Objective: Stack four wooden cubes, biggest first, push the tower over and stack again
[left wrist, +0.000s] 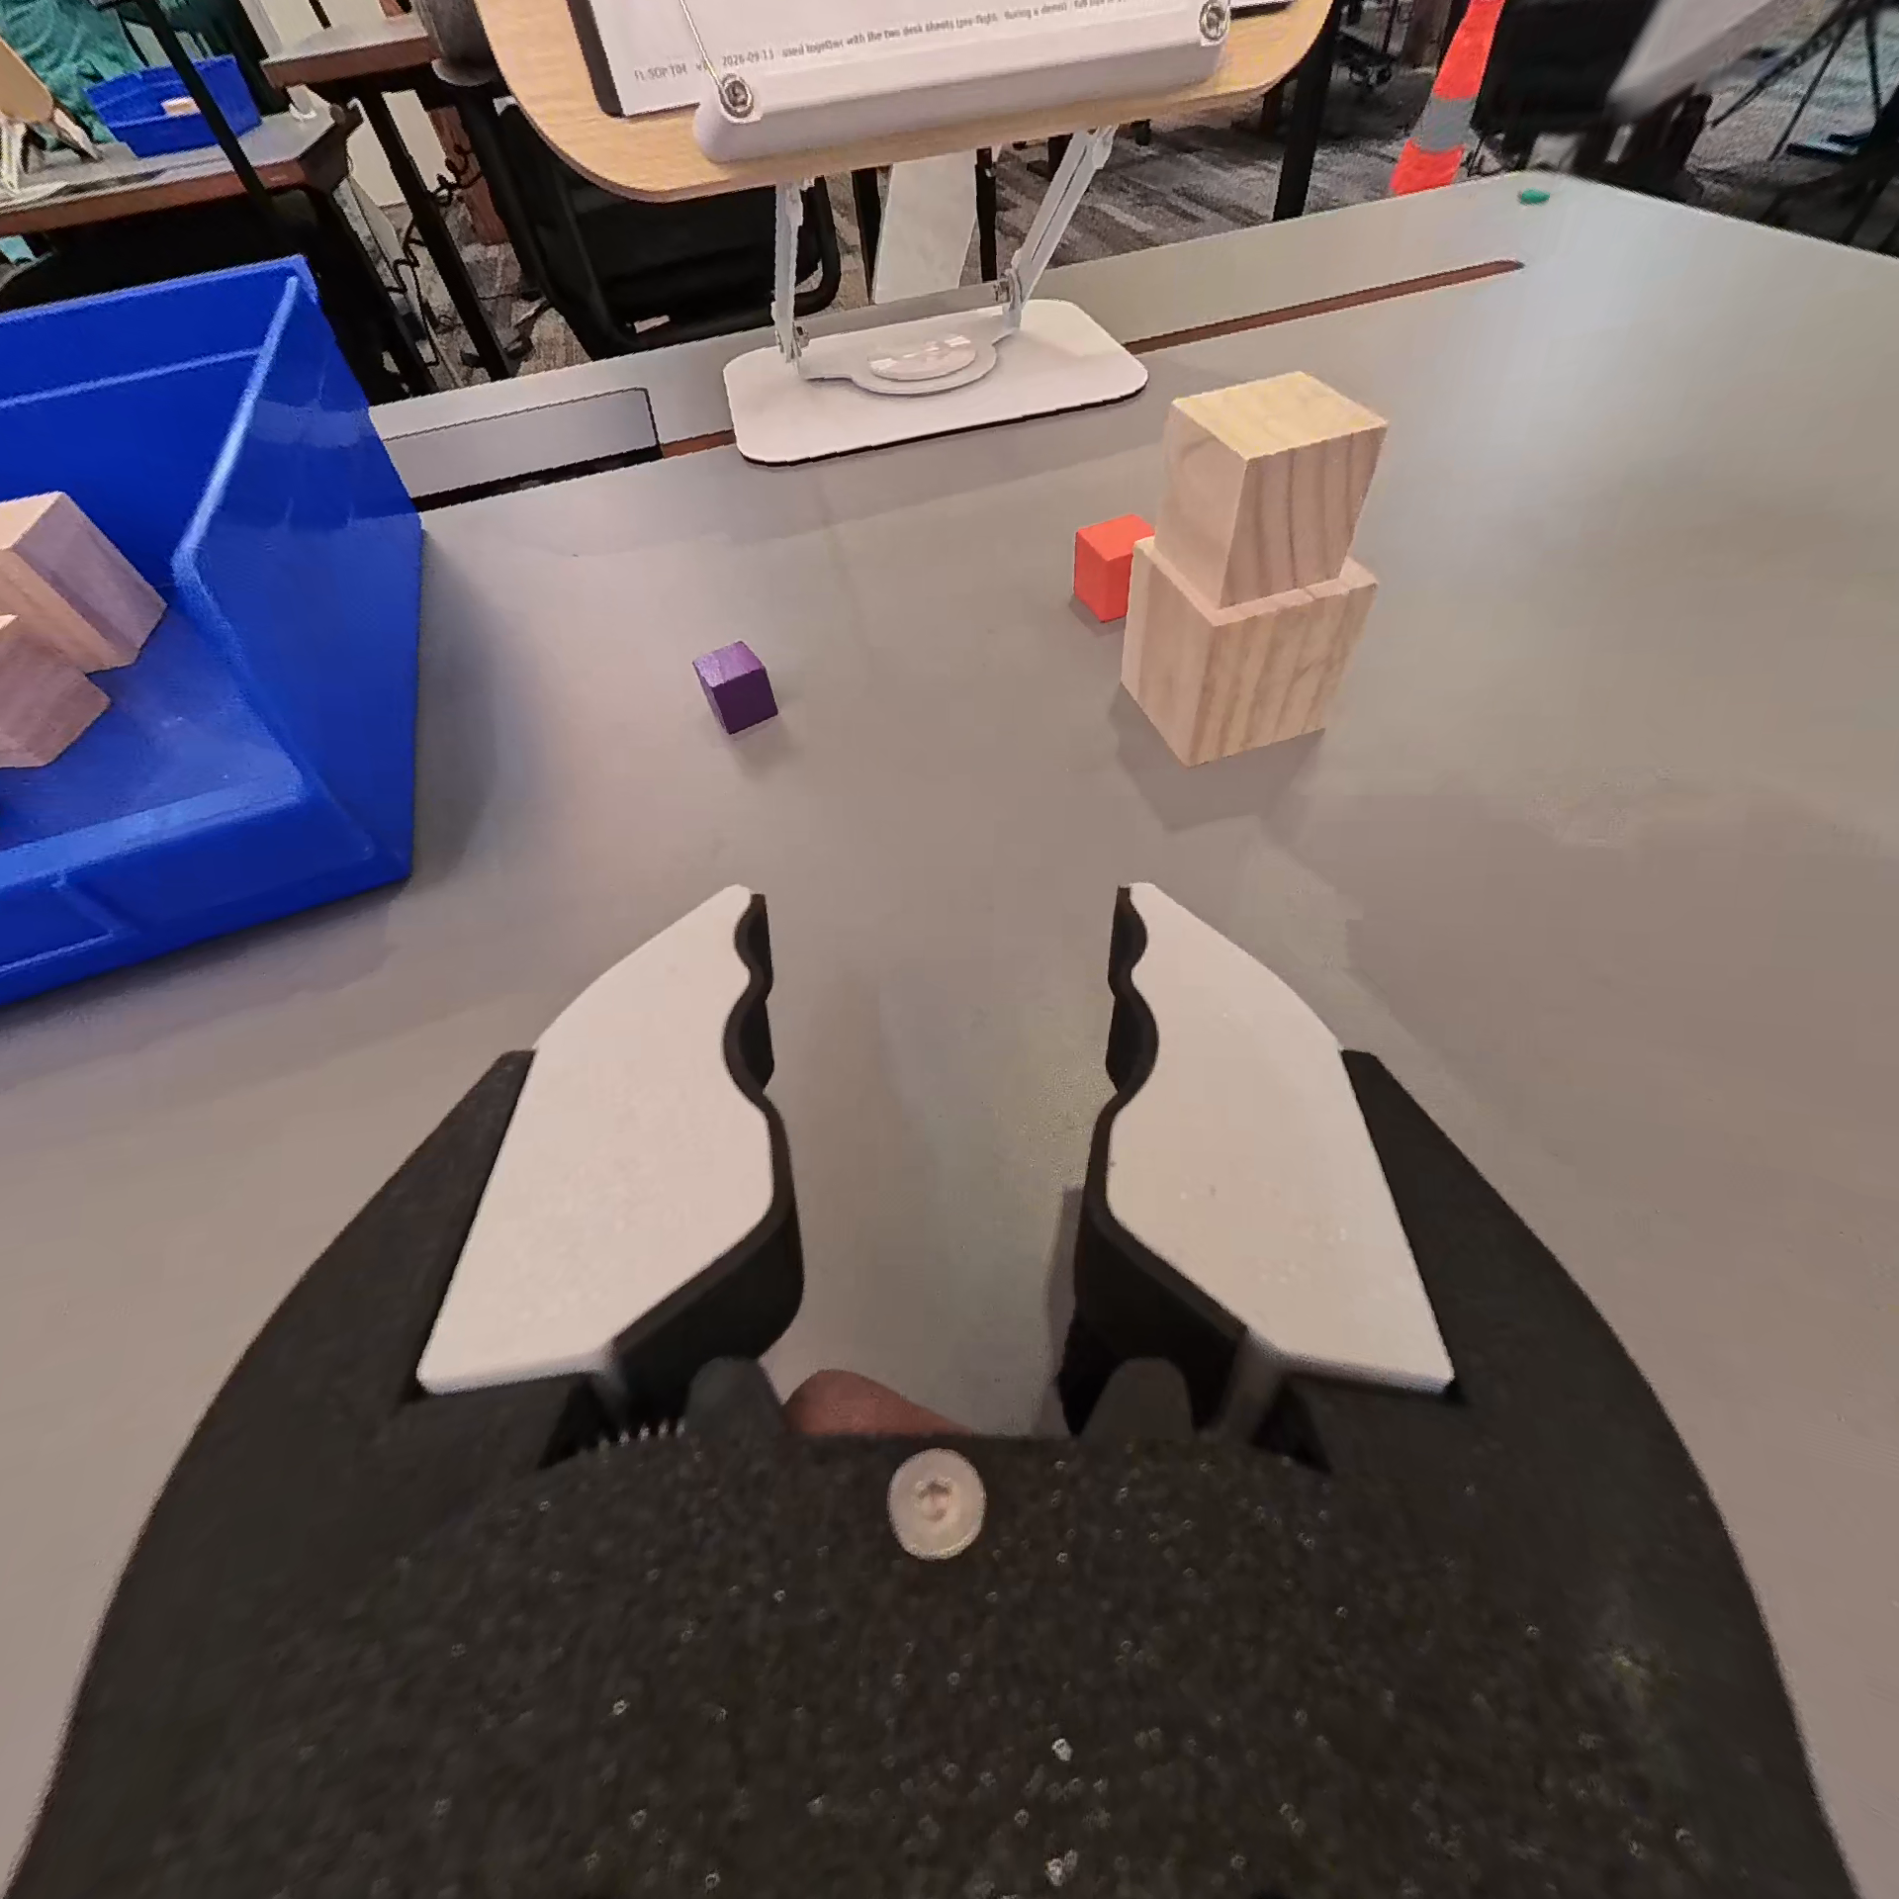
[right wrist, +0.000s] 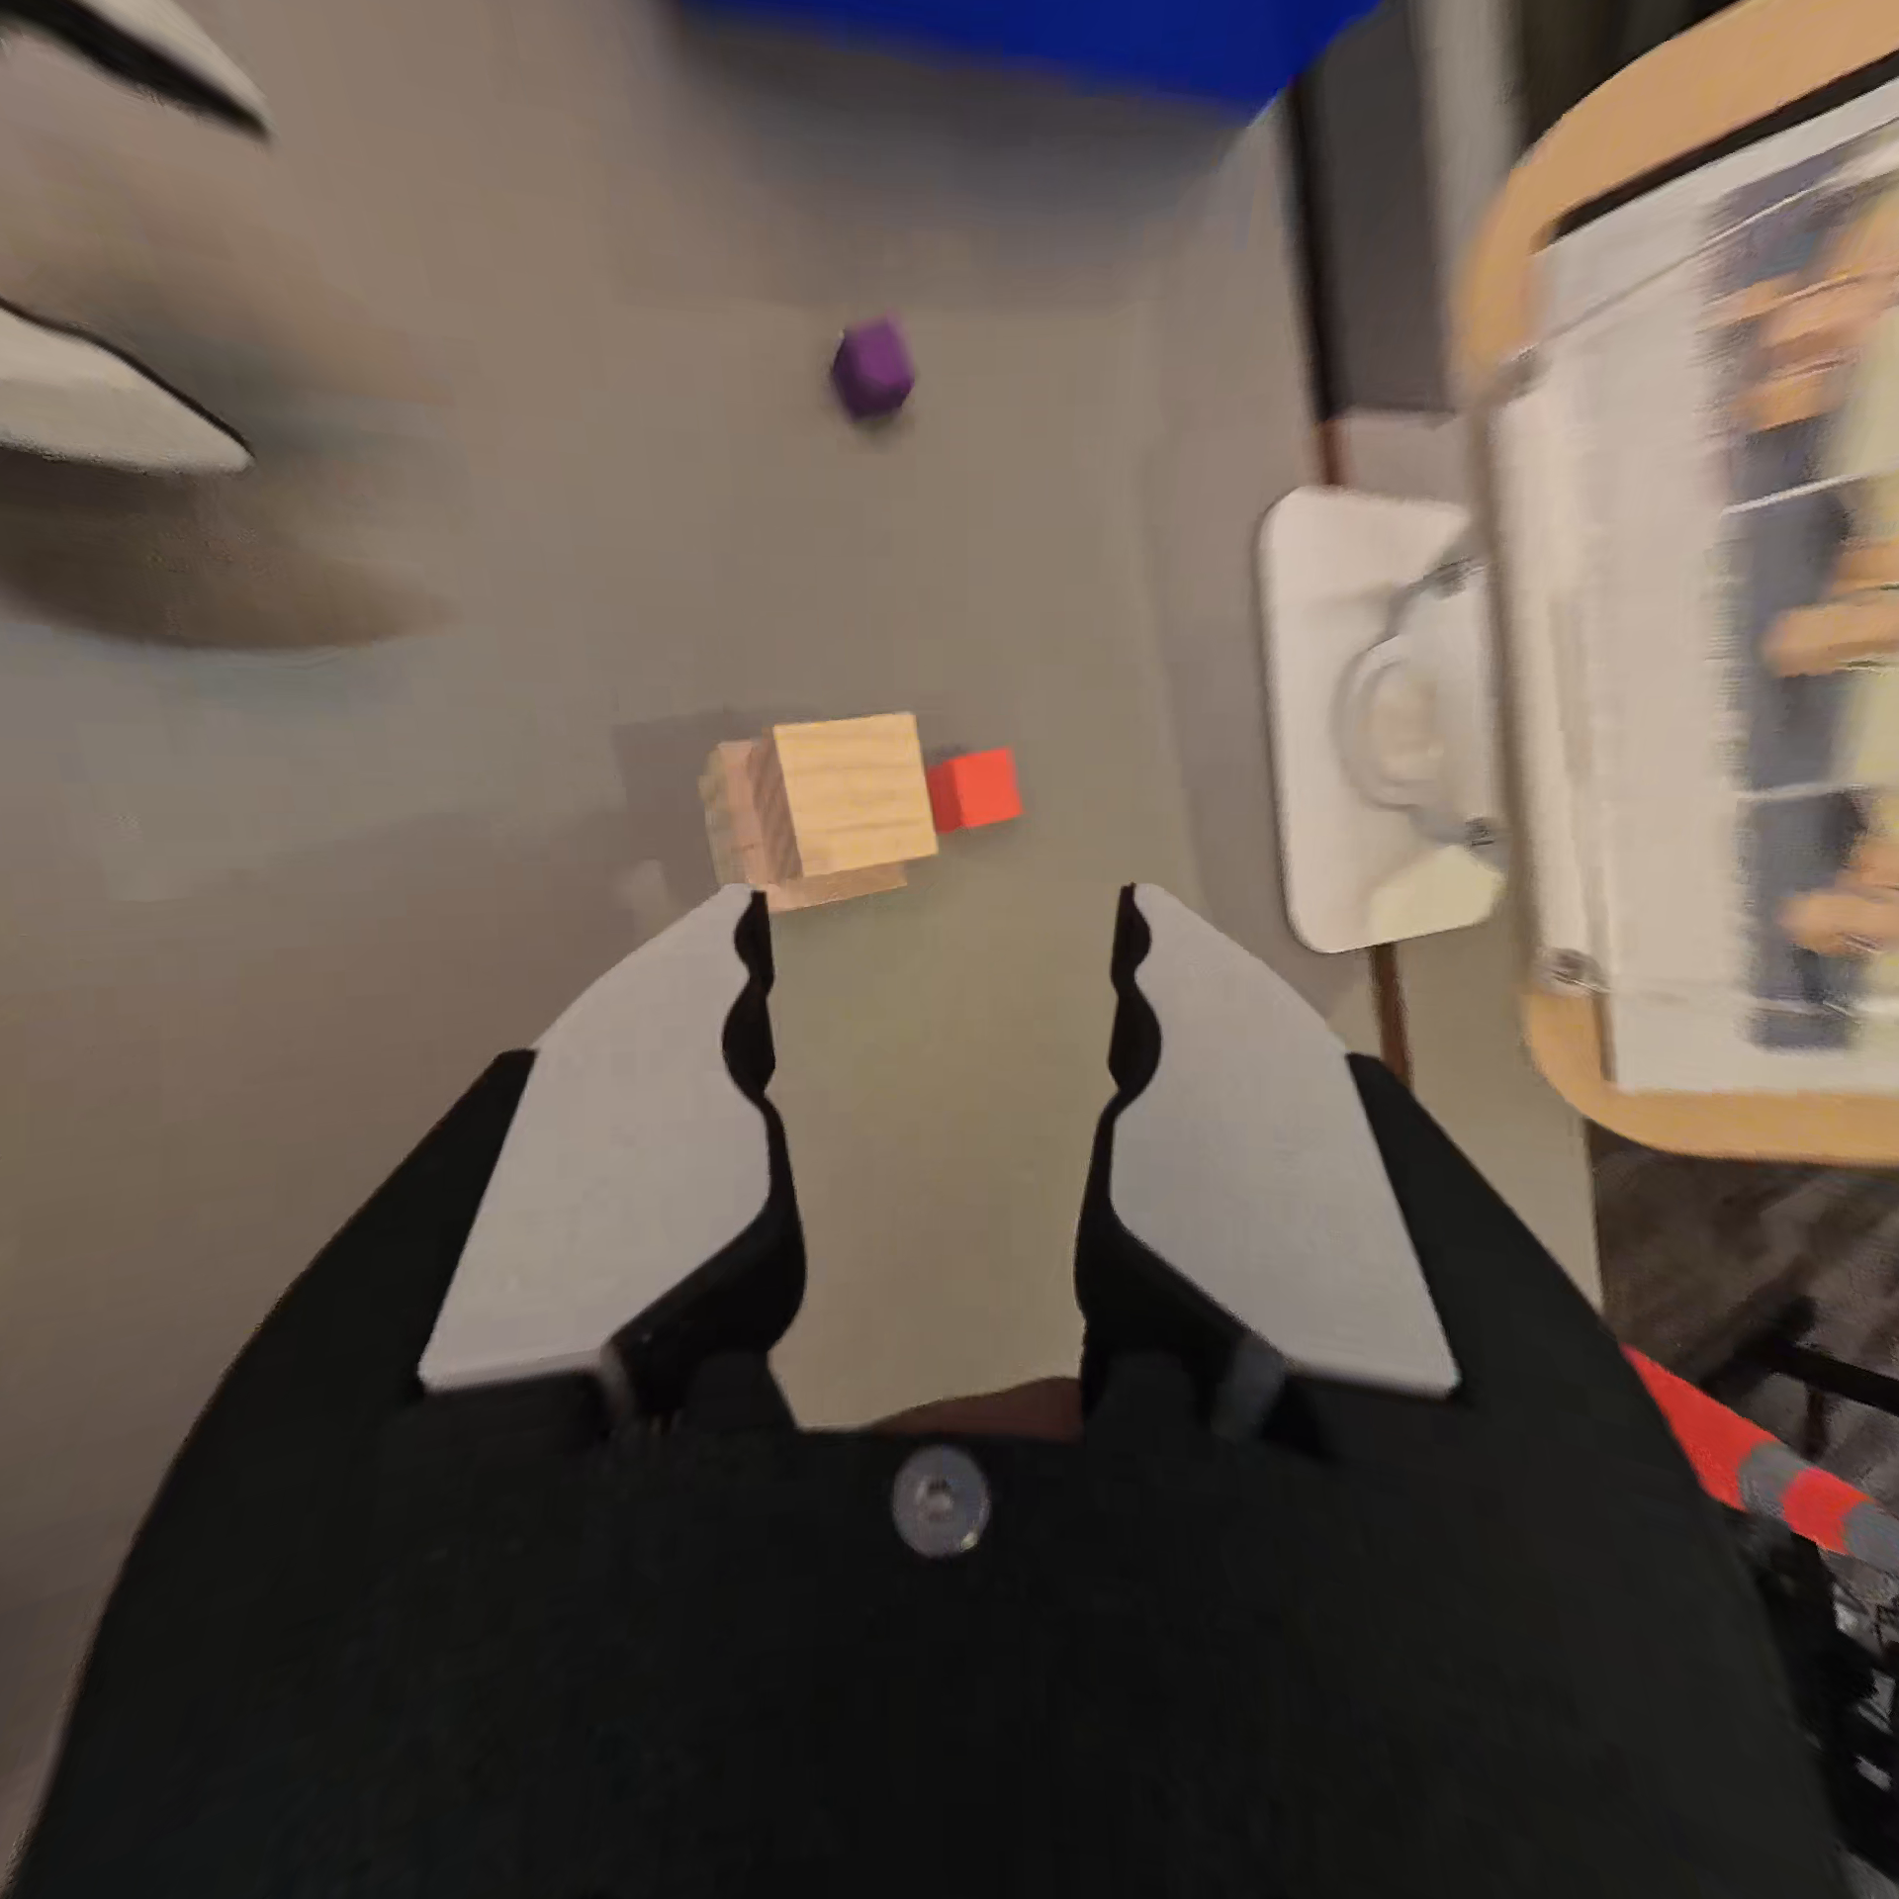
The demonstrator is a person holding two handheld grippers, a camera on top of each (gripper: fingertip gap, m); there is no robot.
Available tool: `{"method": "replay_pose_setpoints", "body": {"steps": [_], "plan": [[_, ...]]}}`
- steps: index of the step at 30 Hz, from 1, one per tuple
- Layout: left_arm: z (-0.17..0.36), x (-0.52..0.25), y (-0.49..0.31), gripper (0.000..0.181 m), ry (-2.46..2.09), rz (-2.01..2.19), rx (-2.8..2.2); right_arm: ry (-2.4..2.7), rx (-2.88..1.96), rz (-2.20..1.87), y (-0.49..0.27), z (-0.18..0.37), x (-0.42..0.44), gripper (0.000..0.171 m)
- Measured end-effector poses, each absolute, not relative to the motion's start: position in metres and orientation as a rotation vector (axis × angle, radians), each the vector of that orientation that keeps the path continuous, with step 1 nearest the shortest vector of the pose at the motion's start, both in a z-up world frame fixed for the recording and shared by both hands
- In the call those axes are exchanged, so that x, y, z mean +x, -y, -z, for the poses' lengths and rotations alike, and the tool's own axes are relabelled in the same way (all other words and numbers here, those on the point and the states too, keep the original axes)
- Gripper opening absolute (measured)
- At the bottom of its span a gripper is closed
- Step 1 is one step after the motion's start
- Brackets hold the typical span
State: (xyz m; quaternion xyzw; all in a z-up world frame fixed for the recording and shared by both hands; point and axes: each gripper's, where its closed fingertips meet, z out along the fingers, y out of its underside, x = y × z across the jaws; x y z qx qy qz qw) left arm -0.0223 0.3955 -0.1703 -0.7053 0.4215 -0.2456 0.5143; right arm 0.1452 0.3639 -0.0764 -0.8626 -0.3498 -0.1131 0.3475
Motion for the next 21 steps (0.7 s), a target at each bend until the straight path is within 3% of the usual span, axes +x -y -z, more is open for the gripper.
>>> {"method": "replay_pose_setpoints", "body": {"steps": [3,5,12,21], "plan": [[0.168,-0.024,-0.397,0.063,-0.998,0.596,-1.688,0.652,-2.002,0.282,-0.321,0.059,0.135,0.061],[0.167,-0.025,-0.397,0.063,-0.983,0.597,-1.683,0.505,-1.929,0.206,-0.287,0.077,0.129,0.053],[0.162,-0.027,-0.397,0.065,-0.911,0.595,-1.681,-0.133,-1.832,0.054,-0.219,0.15,0.152,0.064],[0.166,-0.021,-0.385,0.064,-0.949,0.574,-1.689,-0.237,-1.812,0.081,-0.197,0.158,0.17,0.071]]}}
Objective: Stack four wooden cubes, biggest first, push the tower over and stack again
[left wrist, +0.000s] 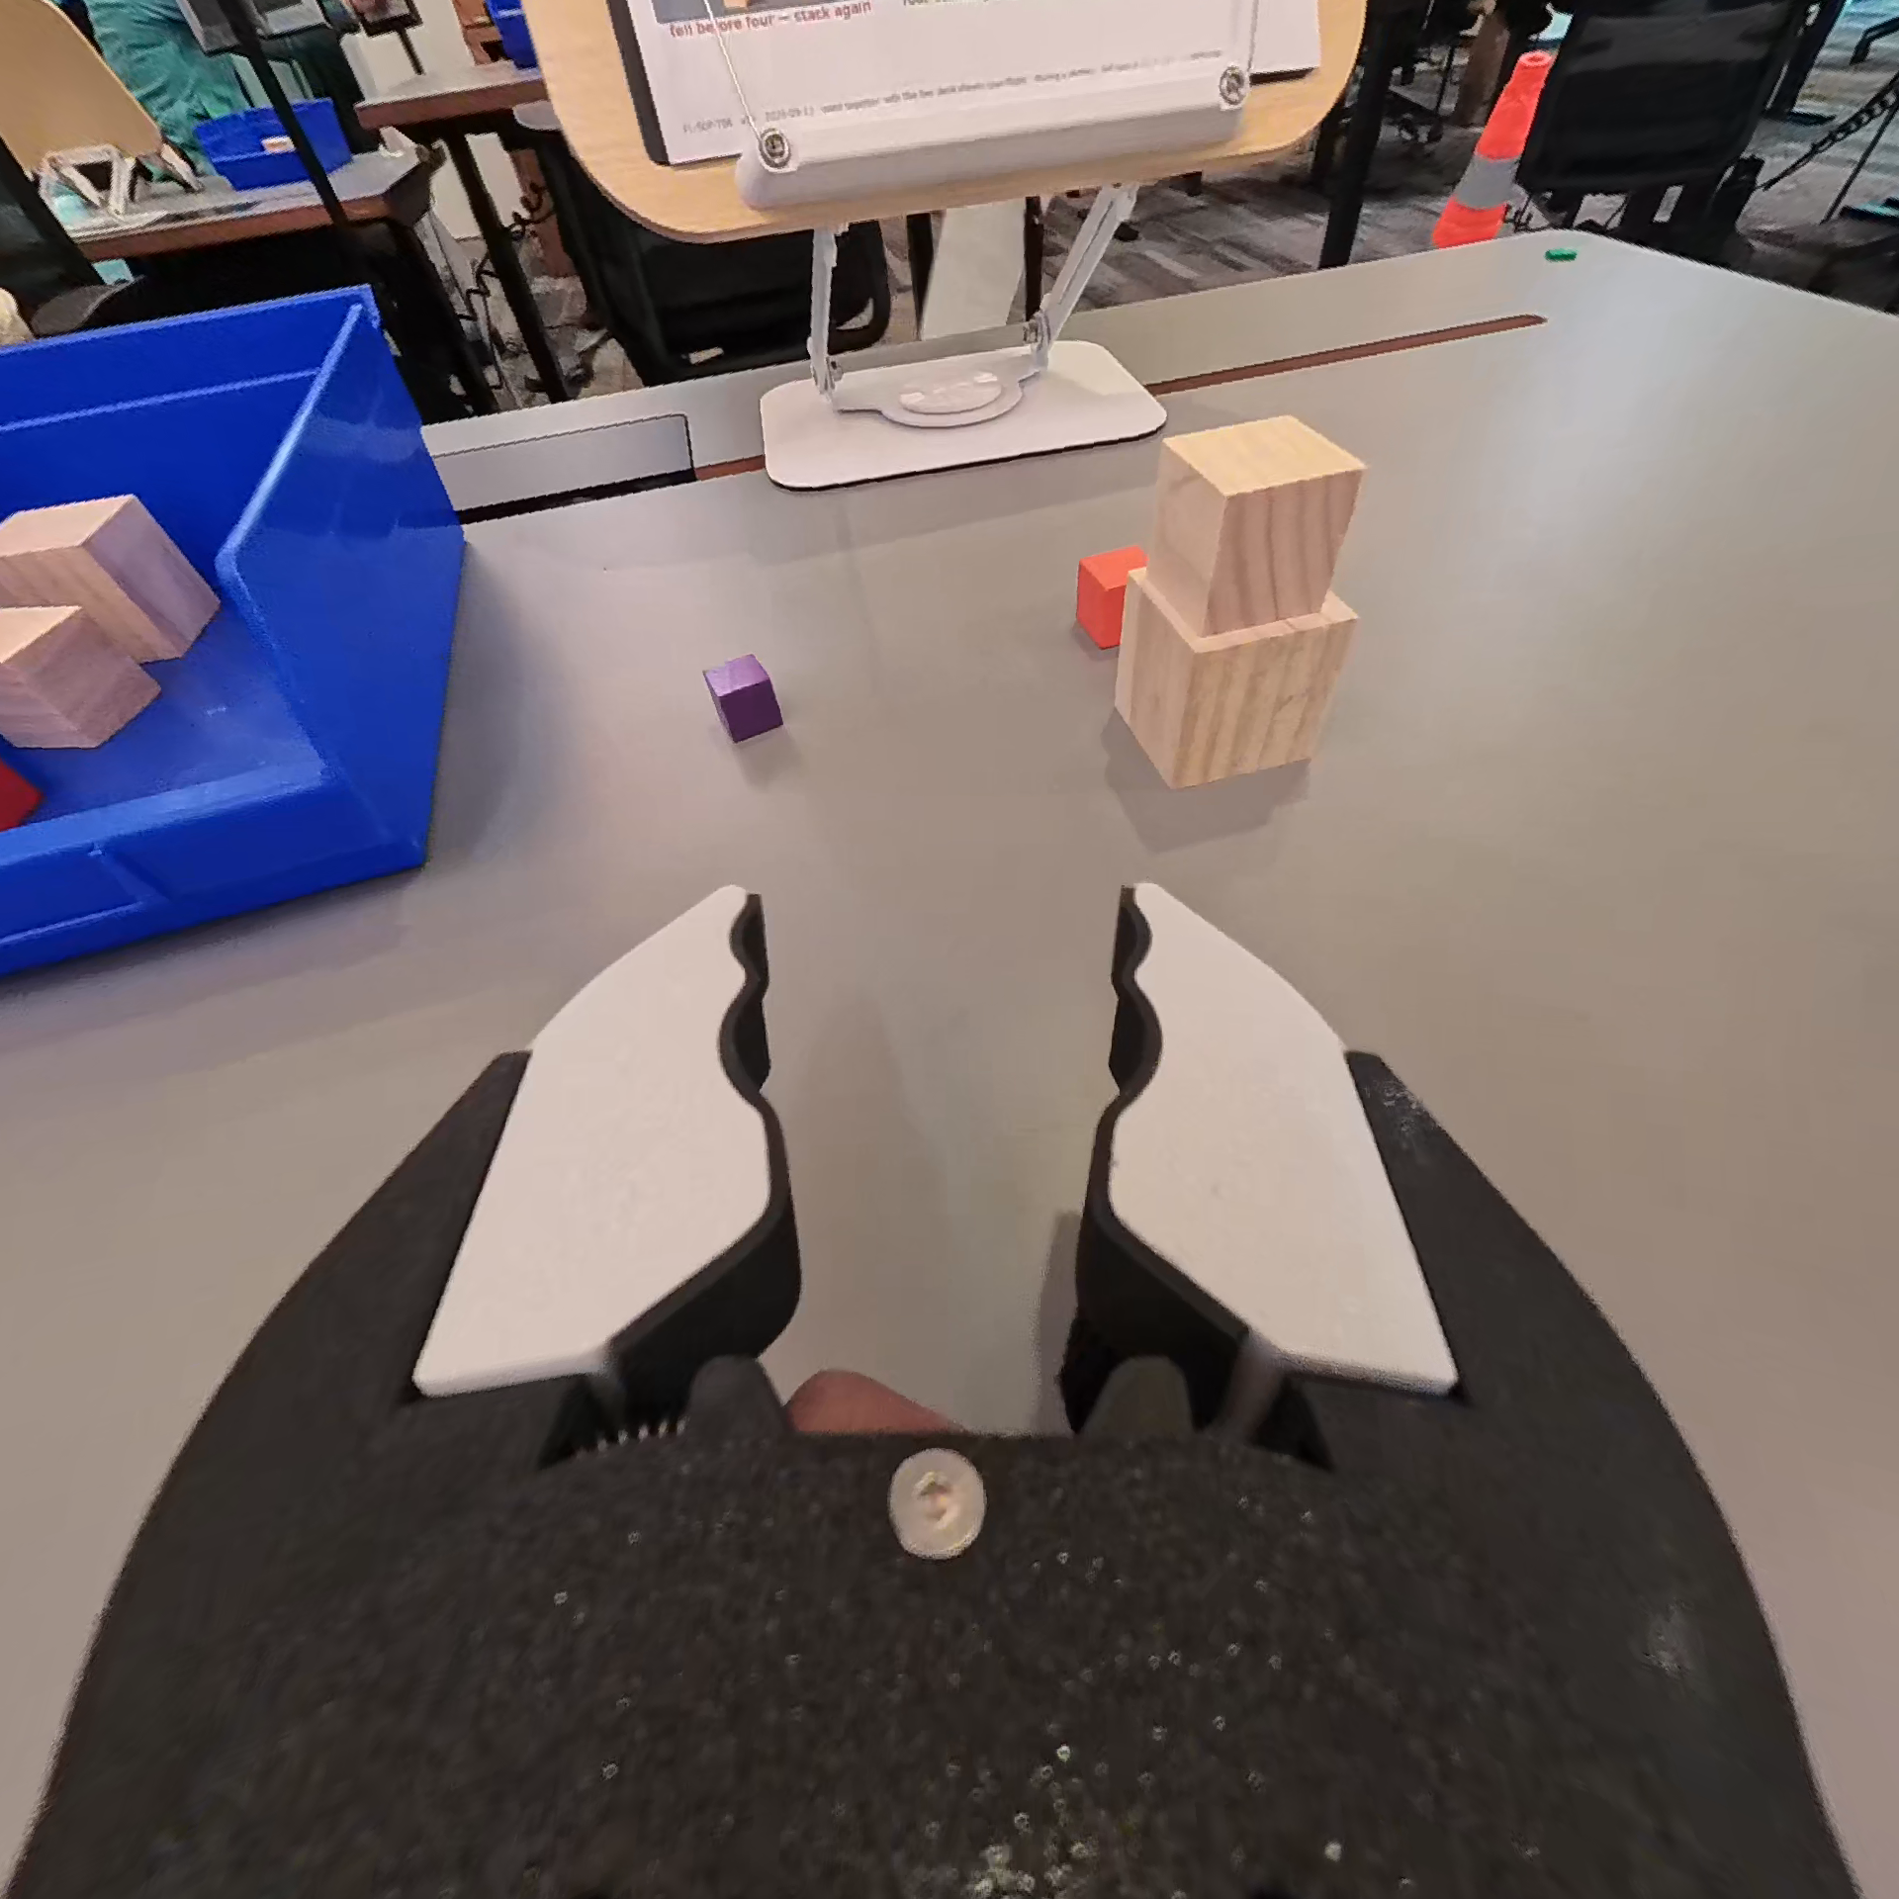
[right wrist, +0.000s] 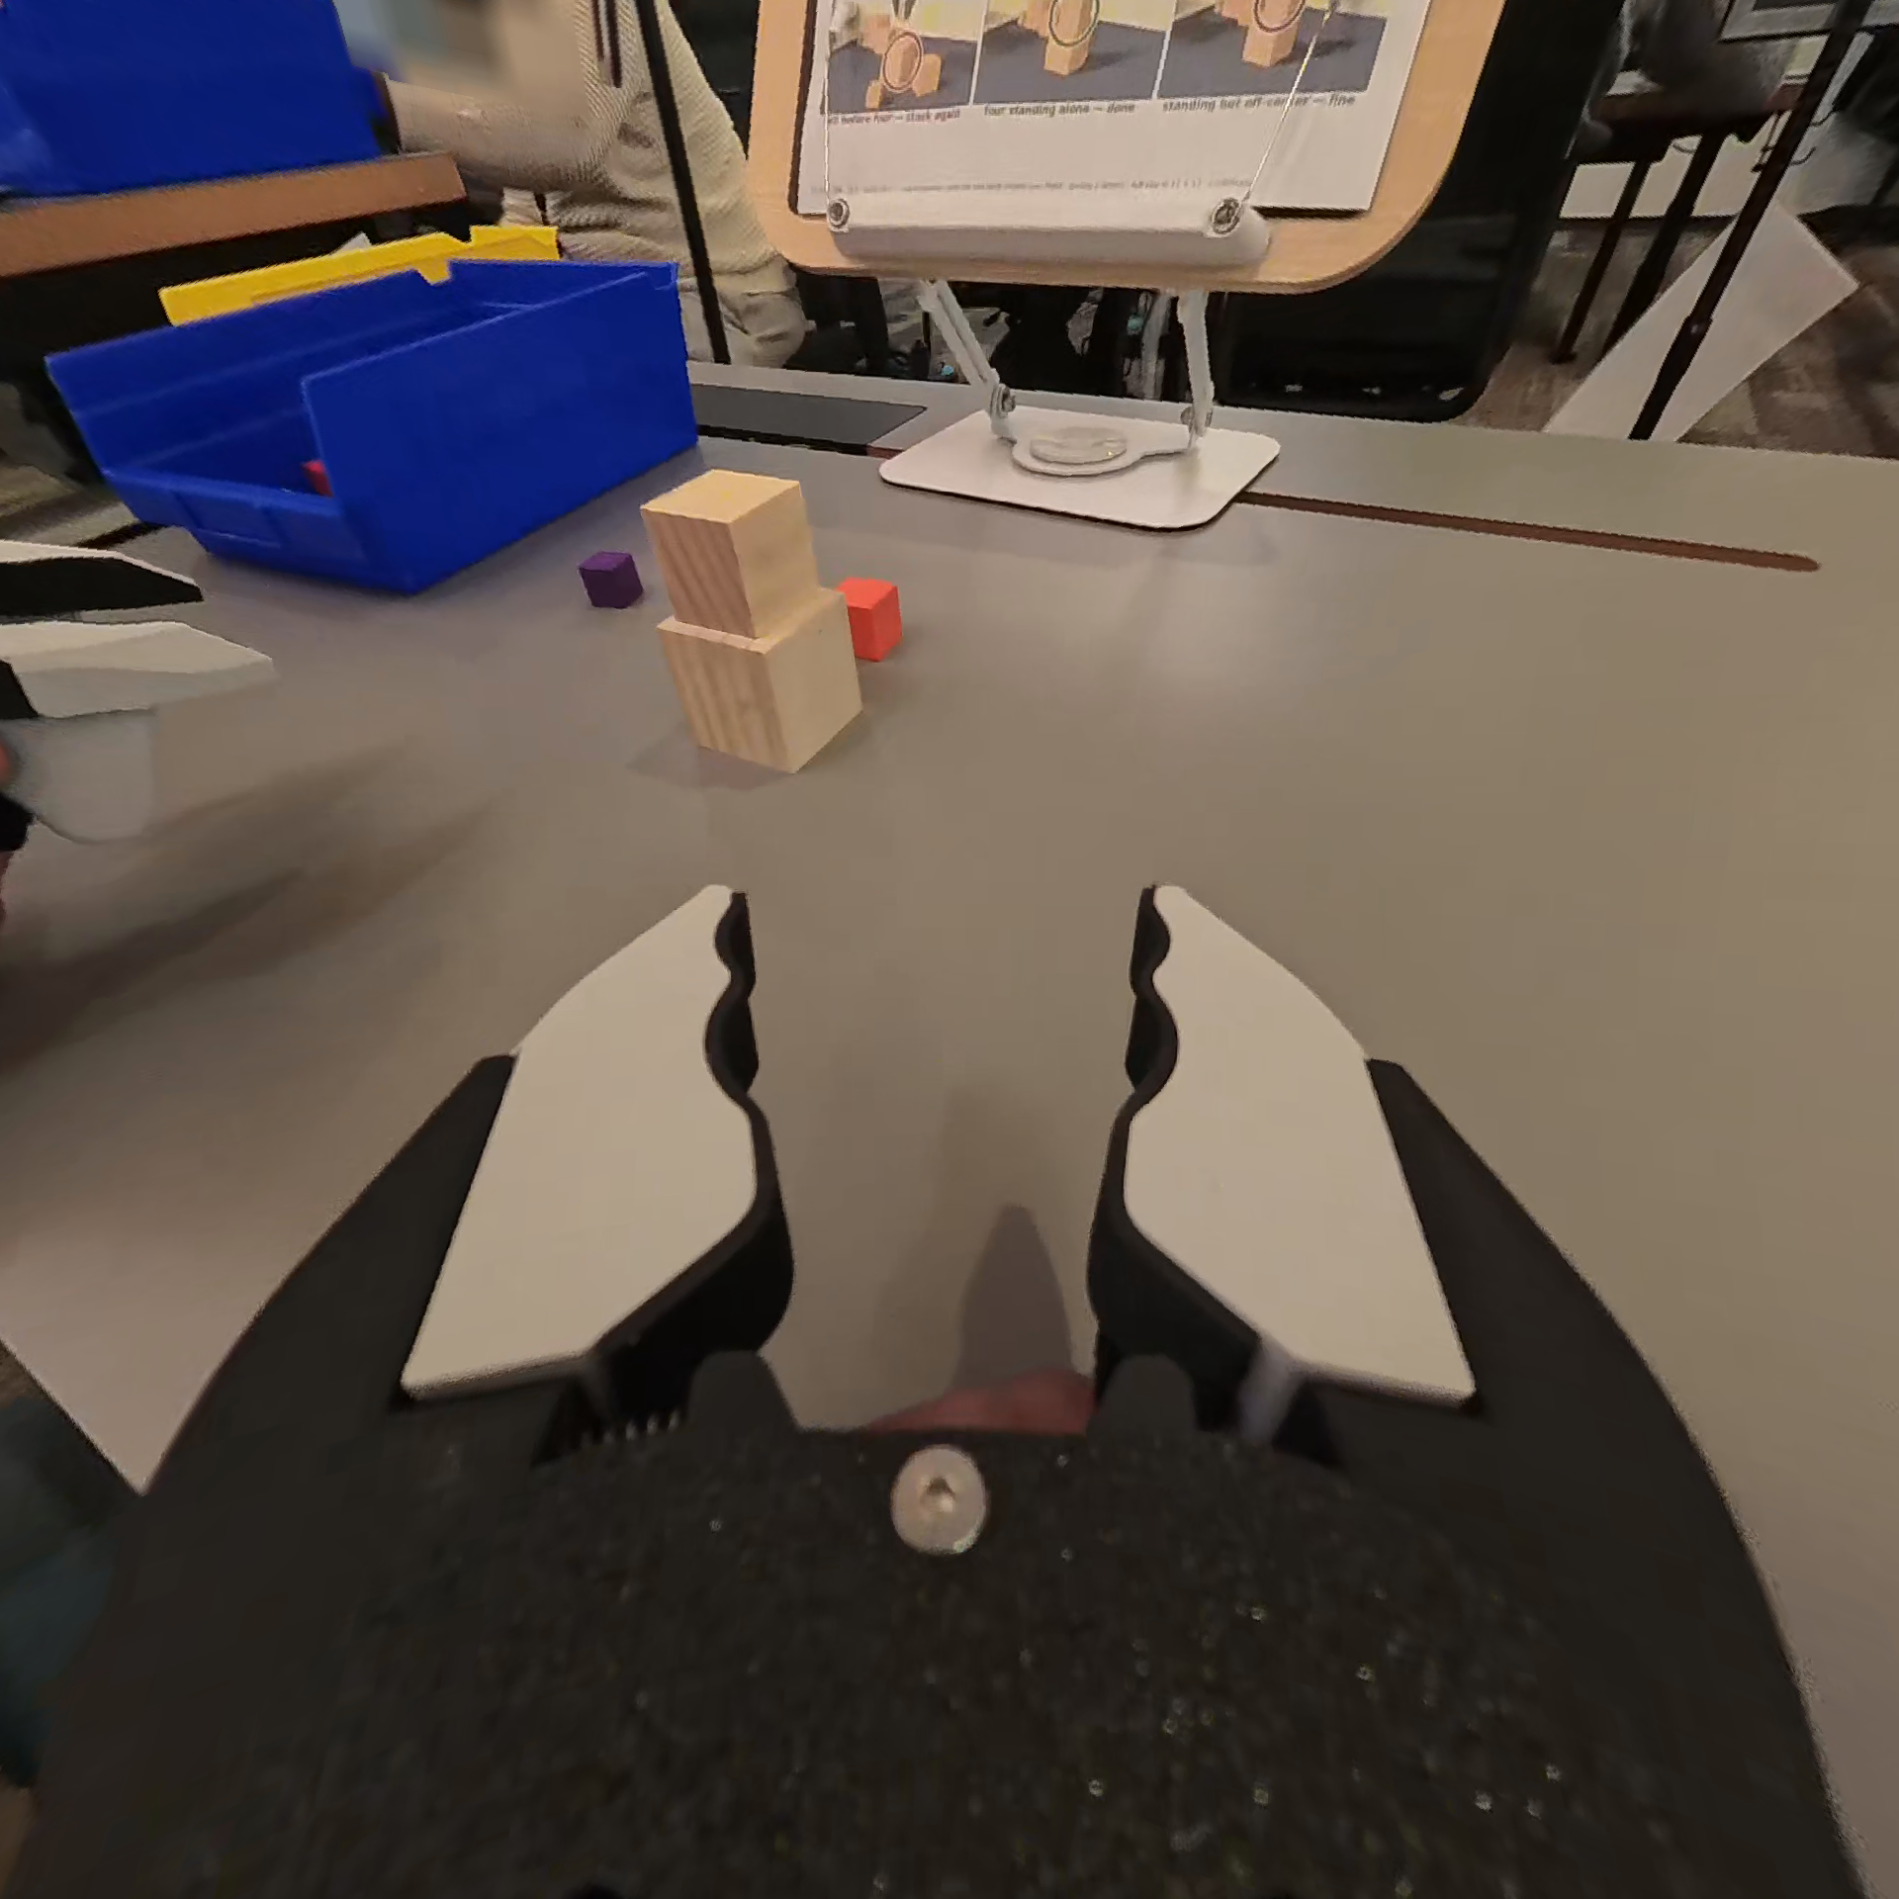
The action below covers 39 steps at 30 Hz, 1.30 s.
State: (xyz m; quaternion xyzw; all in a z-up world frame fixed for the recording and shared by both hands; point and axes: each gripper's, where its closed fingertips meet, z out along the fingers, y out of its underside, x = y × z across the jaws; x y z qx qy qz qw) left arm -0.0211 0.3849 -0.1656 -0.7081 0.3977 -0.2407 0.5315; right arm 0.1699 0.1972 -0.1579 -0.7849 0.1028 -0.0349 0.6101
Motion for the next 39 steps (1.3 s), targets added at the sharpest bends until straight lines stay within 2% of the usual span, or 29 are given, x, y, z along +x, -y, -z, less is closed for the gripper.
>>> {"method": "replay_pose_setpoints", "body": {"steps": [6,11,14,18,21,26,31,38,39], "plan": [[0.167,-0.013,-0.39,0.063,-1.058,0.584,-1.701,-0.223,-1.832,0.056,-0.2,0.163,0.168,0.07],[0.122,0.027,-0.43,0.064,-1.326,0.518,-1.643,-0.19,-1.854,0.06,-0.205,0.166,0.164,0.07],[0.107,0.07,-0.455,0.057,-1.63,0.397,-1.582,-0.178,-1.862,0.034,-0.209,0.167,0.162,0.07],[0.139,0.122,-0.483,0.064,-2.115,0.157,-1.422,-0.174,-1.862,0.005,-0.213,0.167,0.162,0.07],[0.171,0.147,-0.482,0.054,-2.434,0.097,-1.248,-0.178,-1.862,-0.017,-0.215,0.167,0.162,0.07],[0.199,0.182,-0.465,0.052,-2.679,0.169,-1.172,-0.194,-1.855,-0.052,-0.215,0.167,0.163,0.069],[0.215,0.175,-0.446,0.048,-2.846,0.227,-1.131,-0.228,-1.836,-0.111,-0.213,0.166,0.166,0.069],[0.234,0.179,-0.45,0.044,-2.843,0.196,-1.17,-0.244,-1.828,-0.15,-0.213,0.166,0.167,0.068],[0.24,0.178,-0.451,0.032,-2.842,0.18,-1.176,-0.241,-1.83,-0.149,-0.213,0.166,0.167,0.068]]}}
